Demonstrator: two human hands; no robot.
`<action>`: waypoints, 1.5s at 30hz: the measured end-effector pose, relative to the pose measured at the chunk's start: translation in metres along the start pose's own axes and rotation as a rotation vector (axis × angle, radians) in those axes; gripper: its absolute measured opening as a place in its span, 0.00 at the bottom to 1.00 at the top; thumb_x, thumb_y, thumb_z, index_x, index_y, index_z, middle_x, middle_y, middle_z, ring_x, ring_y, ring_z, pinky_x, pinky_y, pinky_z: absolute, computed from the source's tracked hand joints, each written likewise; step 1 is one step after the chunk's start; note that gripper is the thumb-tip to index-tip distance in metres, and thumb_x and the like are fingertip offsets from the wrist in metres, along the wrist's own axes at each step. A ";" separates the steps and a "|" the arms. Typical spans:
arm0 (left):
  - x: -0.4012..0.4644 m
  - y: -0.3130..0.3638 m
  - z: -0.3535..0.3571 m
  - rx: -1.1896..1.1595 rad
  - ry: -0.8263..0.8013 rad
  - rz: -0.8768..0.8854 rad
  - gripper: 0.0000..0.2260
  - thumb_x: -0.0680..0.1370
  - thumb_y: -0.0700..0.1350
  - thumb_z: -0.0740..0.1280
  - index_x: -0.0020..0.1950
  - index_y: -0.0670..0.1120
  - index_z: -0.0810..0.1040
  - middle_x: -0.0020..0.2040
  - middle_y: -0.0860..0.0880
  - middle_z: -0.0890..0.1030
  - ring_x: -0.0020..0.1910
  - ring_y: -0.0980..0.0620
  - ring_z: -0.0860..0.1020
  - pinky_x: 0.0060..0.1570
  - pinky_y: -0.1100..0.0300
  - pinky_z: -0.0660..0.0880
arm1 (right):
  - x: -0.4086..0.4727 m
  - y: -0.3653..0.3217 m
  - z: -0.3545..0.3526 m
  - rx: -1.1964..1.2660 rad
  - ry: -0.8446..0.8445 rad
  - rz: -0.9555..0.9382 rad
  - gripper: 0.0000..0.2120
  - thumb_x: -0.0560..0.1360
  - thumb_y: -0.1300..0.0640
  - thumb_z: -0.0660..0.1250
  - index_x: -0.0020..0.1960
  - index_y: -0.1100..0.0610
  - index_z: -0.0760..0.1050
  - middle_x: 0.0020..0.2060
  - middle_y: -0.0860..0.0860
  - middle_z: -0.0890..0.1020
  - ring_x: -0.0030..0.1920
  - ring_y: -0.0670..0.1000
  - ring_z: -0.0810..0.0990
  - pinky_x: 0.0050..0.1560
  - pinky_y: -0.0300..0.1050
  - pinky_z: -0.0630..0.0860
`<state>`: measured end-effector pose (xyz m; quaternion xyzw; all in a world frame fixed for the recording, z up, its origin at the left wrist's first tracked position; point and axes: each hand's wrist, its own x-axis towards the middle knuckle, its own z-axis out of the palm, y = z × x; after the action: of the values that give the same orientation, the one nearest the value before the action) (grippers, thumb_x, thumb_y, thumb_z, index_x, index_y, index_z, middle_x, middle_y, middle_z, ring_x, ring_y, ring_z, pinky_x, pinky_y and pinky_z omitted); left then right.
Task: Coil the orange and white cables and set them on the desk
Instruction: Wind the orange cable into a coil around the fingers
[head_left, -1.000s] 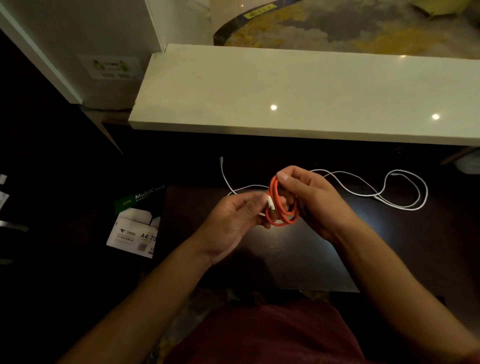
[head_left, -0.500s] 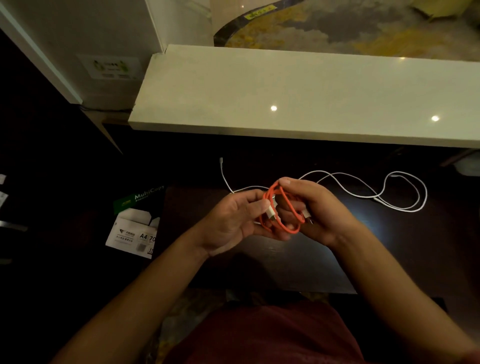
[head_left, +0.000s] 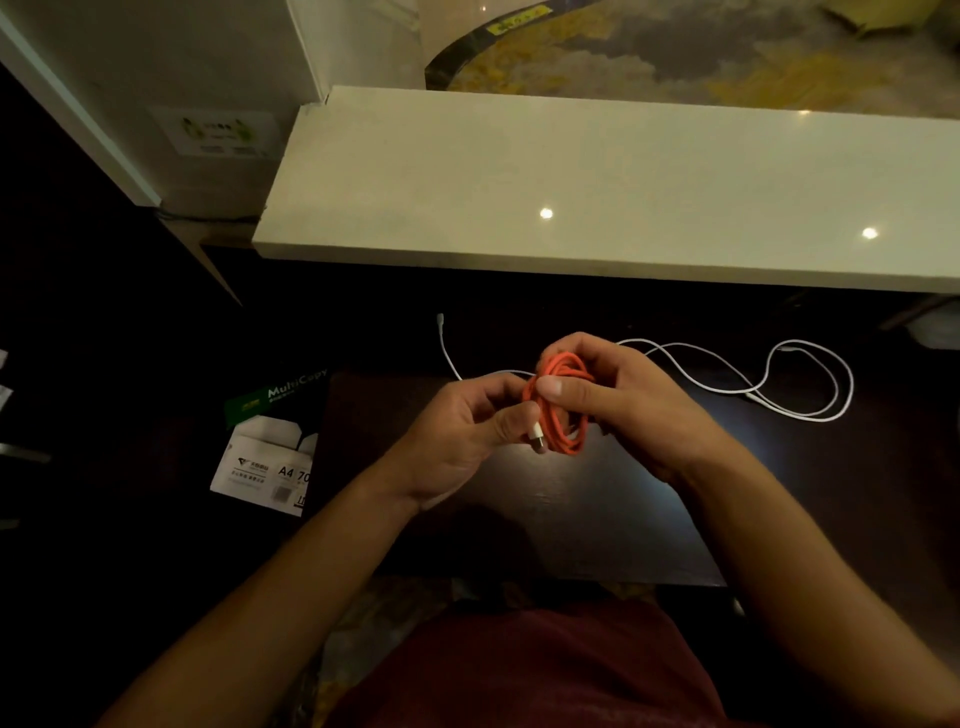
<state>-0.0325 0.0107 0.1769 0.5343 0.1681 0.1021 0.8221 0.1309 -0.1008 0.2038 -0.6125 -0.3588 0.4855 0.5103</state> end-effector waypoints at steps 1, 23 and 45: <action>-0.001 0.000 0.000 0.011 0.012 0.001 0.16 0.71 0.58 0.76 0.51 0.49 0.85 0.48 0.47 0.84 0.50 0.50 0.82 0.53 0.58 0.78 | -0.001 0.000 0.001 -0.011 0.015 0.000 0.16 0.70 0.48 0.76 0.54 0.52 0.80 0.46 0.50 0.85 0.46 0.51 0.84 0.45 0.42 0.79; -0.004 -0.008 0.007 0.008 0.228 0.109 0.19 0.66 0.64 0.76 0.48 0.51 0.86 0.46 0.49 0.85 0.49 0.50 0.83 0.54 0.52 0.79 | -0.018 0.001 0.015 -0.302 0.066 -0.152 0.08 0.72 0.51 0.76 0.42 0.55 0.81 0.30 0.47 0.78 0.32 0.42 0.74 0.36 0.36 0.71; -0.003 -0.005 -0.004 0.284 0.137 0.134 0.11 0.78 0.36 0.70 0.52 0.53 0.82 0.45 0.54 0.83 0.46 0.59 0.81 0.47 0.64 0.78 | -0.018 0.009 0.015 -0.232 0.031 -0.107 0.08 0.75 0.63 0.75 0.41 0.59 0.77 0.28 0.51 0.78 0.27 0.47 0.76 0.30 0.36 0.71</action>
<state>-0.0370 0.0108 0.1716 0.6468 0.2003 0.1682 0.7164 0.1108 -0.1153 0.1986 -0.6547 -0.4371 0.4032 0.4667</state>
